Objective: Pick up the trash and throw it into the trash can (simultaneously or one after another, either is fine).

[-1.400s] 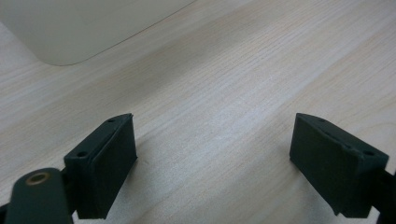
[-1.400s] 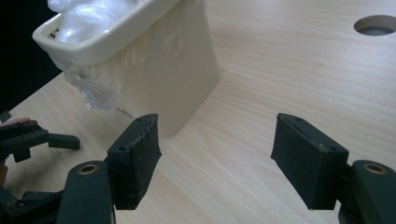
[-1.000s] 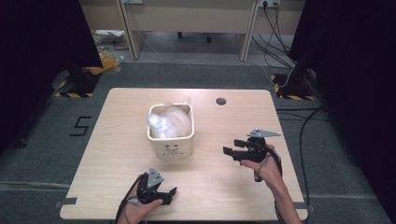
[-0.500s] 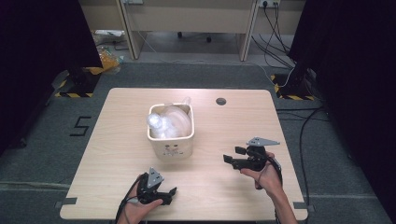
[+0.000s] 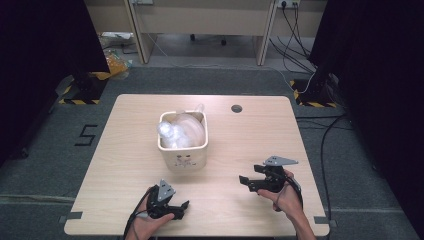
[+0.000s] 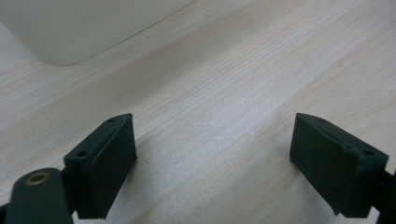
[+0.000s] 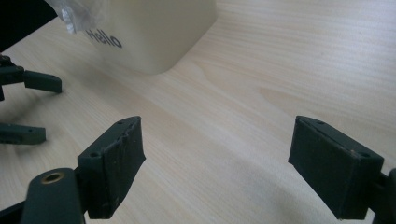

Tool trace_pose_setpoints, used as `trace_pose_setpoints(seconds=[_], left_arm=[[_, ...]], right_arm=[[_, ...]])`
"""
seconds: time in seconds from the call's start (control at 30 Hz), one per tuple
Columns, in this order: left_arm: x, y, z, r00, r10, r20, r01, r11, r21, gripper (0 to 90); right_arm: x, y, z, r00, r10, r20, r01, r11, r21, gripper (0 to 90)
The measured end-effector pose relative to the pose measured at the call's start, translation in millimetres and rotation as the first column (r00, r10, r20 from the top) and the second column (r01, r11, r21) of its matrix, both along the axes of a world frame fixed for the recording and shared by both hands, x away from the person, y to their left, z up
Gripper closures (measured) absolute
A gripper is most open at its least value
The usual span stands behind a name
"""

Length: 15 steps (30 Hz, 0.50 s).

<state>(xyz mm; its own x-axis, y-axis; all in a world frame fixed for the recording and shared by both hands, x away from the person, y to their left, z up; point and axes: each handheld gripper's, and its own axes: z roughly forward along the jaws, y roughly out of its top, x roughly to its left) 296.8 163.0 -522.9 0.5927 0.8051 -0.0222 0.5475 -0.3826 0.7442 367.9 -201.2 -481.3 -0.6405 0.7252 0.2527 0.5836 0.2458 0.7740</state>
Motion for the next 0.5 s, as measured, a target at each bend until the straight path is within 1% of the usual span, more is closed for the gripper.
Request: trace_pose_setpoints(seconds=[0.17,0.37,0.43,0.5], left_arm=[[0.0,0.0,0.0,1.0,0.0,0.0,0.0,1.0,0.0,13.6],[0.0,0.0,0.0,1.0,0.0,0.0,0.0,1.0,0.0,13.7],[0.0,0.0,0.0,1.0,0.0,0.0,0.0,1.0,-0.001,13.7],[0.0,0.0,0.0,1.0,0.0,0.0,0.0,1.0,0.0,13.6]], right_arm=[[-6.0,-0.6,-7.1,1.0,0.001,-0.002,-0.001,1.0,-0.026,18.2],[-12.6,0.2,-17.0,1.0,0.002,-0.003,-0.002,0.998,-0.069,18.5],[-14.6,1.3,-20.1,1.0,0.006,-0.003,-0.006,0.996,-0.088,18.6],[-17.5,4.2,-25.2,1.0,0.009,-0.003,-0.01,0.993,-0.122,18.6]])
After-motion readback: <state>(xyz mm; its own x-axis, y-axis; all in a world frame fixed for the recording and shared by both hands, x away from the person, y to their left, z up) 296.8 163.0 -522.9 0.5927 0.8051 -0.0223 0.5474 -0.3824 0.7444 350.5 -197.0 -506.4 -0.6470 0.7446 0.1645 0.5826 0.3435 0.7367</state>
